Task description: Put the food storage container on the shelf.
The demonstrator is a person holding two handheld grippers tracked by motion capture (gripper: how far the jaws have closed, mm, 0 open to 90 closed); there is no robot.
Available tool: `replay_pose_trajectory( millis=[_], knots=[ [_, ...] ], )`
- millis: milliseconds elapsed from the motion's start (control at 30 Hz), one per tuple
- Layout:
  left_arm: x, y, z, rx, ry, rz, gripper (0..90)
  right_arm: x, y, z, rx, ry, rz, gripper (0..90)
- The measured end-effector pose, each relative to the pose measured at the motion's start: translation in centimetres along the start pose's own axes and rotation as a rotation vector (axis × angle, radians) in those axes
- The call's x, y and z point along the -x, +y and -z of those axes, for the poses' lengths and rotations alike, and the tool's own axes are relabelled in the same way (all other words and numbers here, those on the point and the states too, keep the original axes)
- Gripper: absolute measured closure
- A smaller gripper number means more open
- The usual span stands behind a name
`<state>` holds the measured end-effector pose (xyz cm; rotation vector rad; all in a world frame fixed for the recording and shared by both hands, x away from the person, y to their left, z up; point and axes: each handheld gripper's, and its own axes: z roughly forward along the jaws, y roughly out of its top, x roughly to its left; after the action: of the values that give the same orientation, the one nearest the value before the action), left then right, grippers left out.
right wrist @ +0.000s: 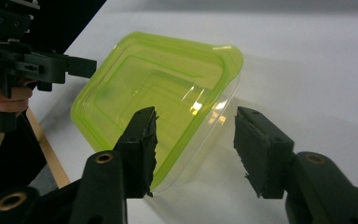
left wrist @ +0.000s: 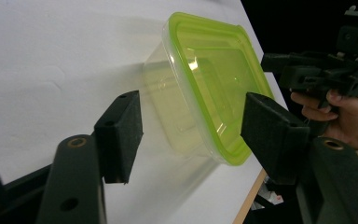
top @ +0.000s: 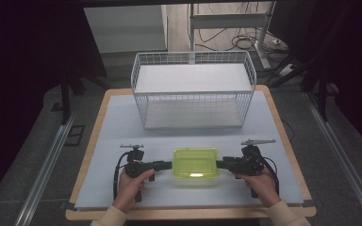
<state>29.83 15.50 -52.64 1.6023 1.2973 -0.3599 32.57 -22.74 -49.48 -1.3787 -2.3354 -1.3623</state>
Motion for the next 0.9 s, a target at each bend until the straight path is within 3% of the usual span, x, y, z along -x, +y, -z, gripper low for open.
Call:
replay_pose_trajectory(
  millis=[100,167,267,400,433,567,900],
  knots=[
    [0.1,0.1,-0.7,-0.033,0.020,-0.016,41.1,0.1,0.0,-0.3,-0.006,0.009,-0.012,52.5],
    [-0.1,0.1,-1.2,-0.037,-0.009,0.020,42.9,0.1,0.0,-0.6,-0.018,0.011,-0.025,54.1],
    [-0.1,0.3,-1.9,-0.051,-0.022,0.025,47.2,0.2,-0.1,-1.0,-0.040,0.024,-0.042,56.9],
    [0.1,0.3,-2.6,-0.083,-0.051,0.017,65.0,0.2,-0.2,-1.2,-0.055,0.019,-0.050,64.7],
    [0.2,0.2,-2.7,-0.086,-0.036,0.008,65.0,0.2,-0.2,-1.2,-0.055,0.019,-0.050,64.7],
    [0.3,0.1,-2.6,-0.087,-0.037,-0.009,72.0,0.3,-0.3,-1.3,-0.069,0.032,-0.079,68.6],
    [1.0,-0.3,-2.3,-0.057,-0.021,-0.024,76.2,0.4,-0.3,-1.0,-0.040,0.051,-0.124,75.3]
  ],
)
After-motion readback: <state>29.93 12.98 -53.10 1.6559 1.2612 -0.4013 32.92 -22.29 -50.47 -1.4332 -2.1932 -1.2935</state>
